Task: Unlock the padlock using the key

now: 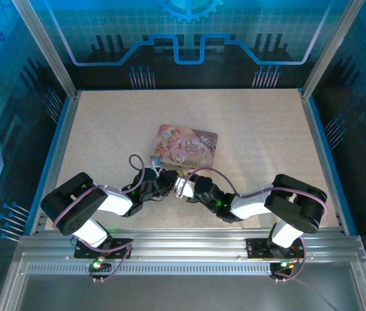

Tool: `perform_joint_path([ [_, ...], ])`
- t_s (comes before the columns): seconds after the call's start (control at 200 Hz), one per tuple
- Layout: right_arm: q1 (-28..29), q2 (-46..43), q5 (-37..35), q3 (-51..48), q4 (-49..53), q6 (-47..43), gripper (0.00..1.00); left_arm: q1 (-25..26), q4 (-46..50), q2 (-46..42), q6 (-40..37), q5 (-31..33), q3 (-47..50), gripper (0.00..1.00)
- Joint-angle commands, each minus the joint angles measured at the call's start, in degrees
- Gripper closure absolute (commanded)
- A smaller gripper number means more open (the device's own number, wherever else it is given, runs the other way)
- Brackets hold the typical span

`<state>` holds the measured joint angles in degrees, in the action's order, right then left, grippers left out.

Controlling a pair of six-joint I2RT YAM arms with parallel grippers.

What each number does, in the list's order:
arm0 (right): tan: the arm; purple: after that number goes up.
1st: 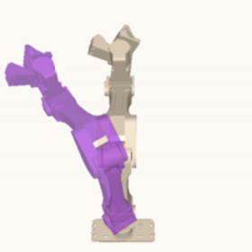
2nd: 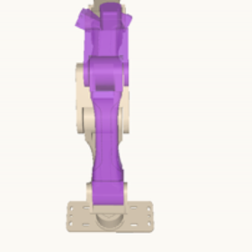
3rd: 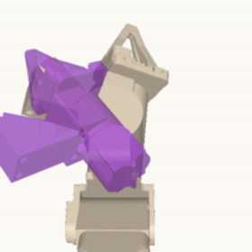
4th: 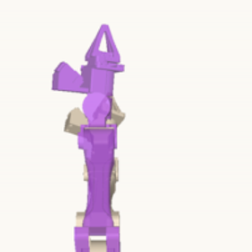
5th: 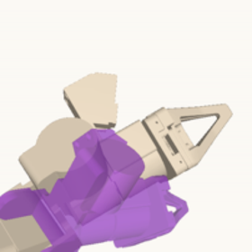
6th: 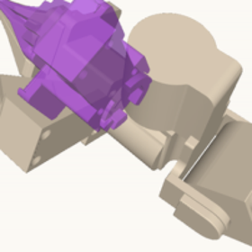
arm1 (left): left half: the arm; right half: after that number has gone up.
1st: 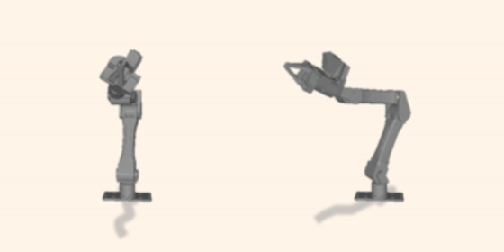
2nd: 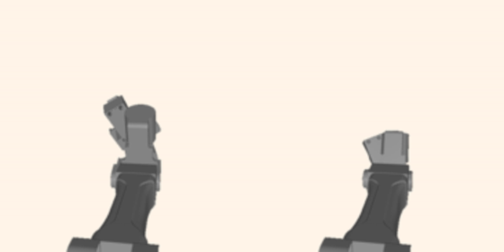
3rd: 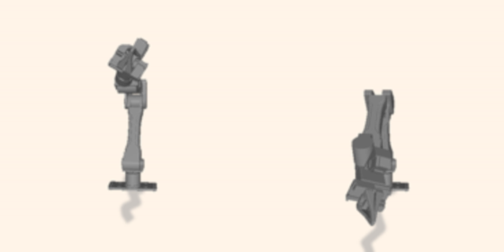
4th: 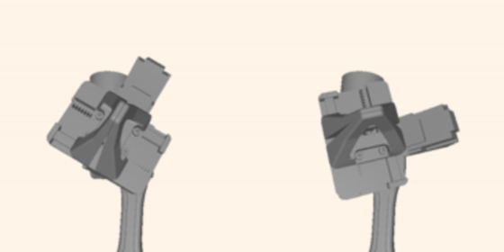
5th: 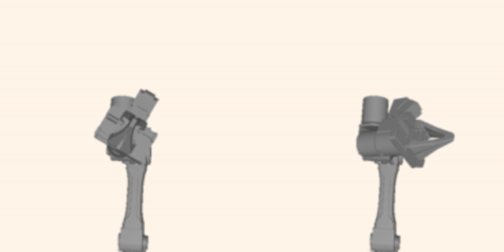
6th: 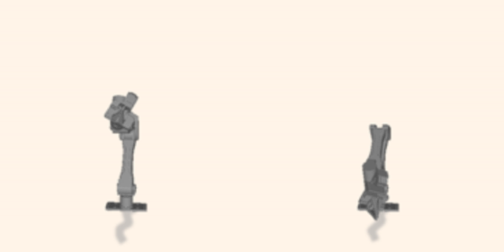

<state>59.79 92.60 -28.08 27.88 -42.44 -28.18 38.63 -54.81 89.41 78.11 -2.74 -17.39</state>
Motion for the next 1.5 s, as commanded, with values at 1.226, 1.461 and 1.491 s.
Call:
perform_joint_path([
  [1.226,-1.72,0.52,7.49,1.04,-1.25,21.0,1.0,0.89,-4.96,-0.11,0.05,0.62,0.38,0.95],
  [1.461,-4.37,-0.32,12.2,0.6,-0.94,30.52,1.0,1.0,-4.7,0.0,-0.05,0.9,0.25,0.95],
  [1.491,-4.67,-0.36,12.73,0.48,-1.06,31.81,1.0,1.02,-4.61,0.02,0.02,0.91,0.22,0.95],
])
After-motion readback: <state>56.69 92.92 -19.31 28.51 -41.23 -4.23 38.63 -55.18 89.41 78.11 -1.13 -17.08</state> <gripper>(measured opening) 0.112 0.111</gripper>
